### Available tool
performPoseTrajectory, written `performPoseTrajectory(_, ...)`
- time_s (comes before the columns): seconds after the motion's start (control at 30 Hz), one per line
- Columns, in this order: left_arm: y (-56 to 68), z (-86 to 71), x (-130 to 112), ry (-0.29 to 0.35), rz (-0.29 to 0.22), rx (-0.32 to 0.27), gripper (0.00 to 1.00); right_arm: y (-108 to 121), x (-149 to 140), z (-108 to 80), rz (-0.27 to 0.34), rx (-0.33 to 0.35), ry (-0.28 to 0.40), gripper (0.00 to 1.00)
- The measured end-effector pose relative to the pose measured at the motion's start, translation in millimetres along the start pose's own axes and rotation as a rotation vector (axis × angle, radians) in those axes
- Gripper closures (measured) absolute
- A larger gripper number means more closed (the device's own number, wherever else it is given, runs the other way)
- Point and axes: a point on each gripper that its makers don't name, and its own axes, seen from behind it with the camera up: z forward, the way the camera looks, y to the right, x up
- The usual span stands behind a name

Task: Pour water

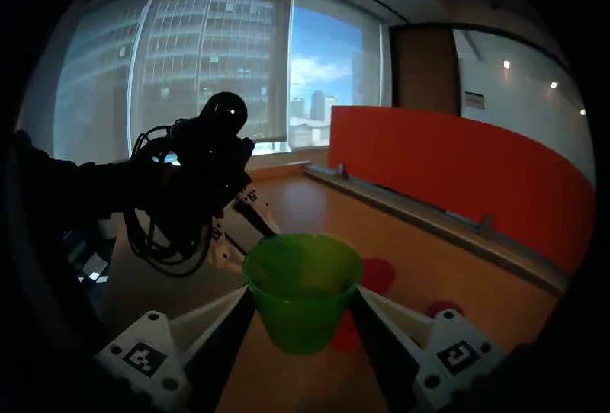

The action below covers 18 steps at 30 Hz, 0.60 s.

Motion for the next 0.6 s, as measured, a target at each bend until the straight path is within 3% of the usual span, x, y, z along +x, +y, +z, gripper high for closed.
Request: performPoseTrajectory(0.6, -0.4, 13.4, -18.6, -0.017, -0.028, -0.025, 0.17, 15.4, -25.1, 0.3, 0.017, -0.025, -0.06, 0.14)
